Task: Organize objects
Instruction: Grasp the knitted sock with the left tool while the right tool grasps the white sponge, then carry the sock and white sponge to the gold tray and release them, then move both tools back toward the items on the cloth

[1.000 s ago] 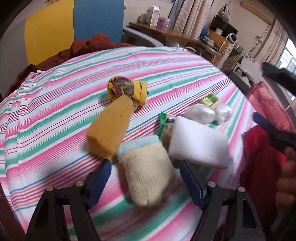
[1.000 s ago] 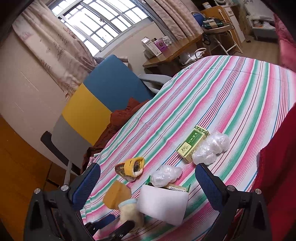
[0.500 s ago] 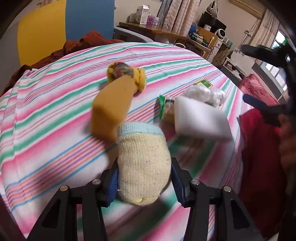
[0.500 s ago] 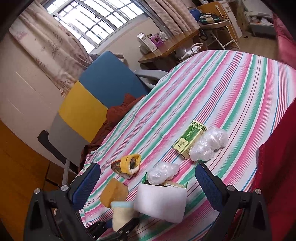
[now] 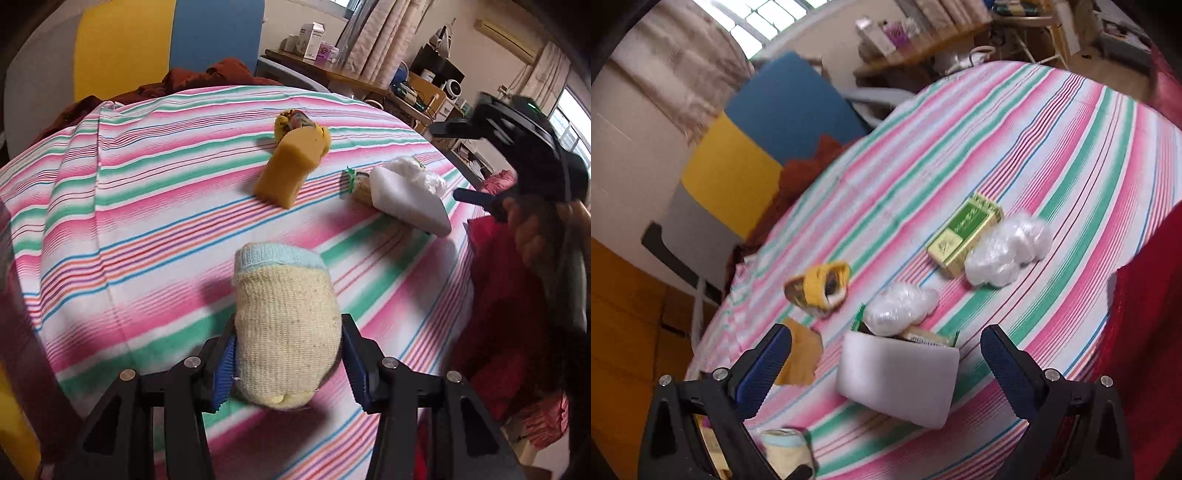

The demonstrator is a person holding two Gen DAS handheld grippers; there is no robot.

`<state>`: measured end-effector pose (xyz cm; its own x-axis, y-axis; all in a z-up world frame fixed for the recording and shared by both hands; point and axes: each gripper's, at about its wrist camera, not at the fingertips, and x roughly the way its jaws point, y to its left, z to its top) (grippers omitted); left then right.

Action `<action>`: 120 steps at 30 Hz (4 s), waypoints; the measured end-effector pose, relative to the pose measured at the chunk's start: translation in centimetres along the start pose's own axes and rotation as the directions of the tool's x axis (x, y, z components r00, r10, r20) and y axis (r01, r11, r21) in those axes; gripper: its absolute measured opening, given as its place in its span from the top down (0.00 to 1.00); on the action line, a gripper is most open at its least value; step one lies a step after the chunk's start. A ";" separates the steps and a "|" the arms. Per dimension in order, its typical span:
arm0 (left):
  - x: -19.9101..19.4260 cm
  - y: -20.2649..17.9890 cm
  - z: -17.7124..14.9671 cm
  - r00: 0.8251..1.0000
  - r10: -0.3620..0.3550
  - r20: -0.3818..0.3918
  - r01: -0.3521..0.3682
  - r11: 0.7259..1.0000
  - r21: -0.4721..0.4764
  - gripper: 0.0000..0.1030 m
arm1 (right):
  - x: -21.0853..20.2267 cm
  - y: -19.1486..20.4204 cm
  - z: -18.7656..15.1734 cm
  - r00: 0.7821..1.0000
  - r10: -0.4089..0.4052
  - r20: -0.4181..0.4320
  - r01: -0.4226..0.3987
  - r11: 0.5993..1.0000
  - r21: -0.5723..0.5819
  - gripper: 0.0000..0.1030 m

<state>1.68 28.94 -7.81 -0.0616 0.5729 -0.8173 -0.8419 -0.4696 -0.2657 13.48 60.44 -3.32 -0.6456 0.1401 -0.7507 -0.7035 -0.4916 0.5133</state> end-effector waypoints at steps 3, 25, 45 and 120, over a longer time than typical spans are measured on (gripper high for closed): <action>-0.8 0.0 -0.6 1.000 -0.010 0.006 0.010 1.000 0.016 0.50 | 1.2 0.5 0.2 0.998 -0.039 -0.057 0.037 0.999 -0.038 0.00; -7.2 1.0 -2.1 0.988 -0.043 0.146 0.046 0.999 -0.015 0.50 | 5.5 7.7 -7.0 0.908 -0.304 -0.287 0.116 0.842 -0.526 0.06; -9.2 2.2 -2.9 0.982 -0.024 0.189 0.036 0.997 -0.064 0.50 | 1.8 9.3 -8.0 0.961 -0.201 -0.193 0.066 0.837 -0.543 0.76; -20.0 11.8 -8.0 0.798 0.555 0.236 -0.430 0.798 -0.422 0.37 | 1.3 26.1 -22.9 0.962 0.089 -0.256 -0.256 0.615 -0.746 0.15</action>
<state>-2.74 6.57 1.32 -0.6427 0.3548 -0.6790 -0.4193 -0.9047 -0.0759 1.07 28.09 -0.43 -0.6078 -0.1294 -0.7835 -0.0455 -0.9793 0.1970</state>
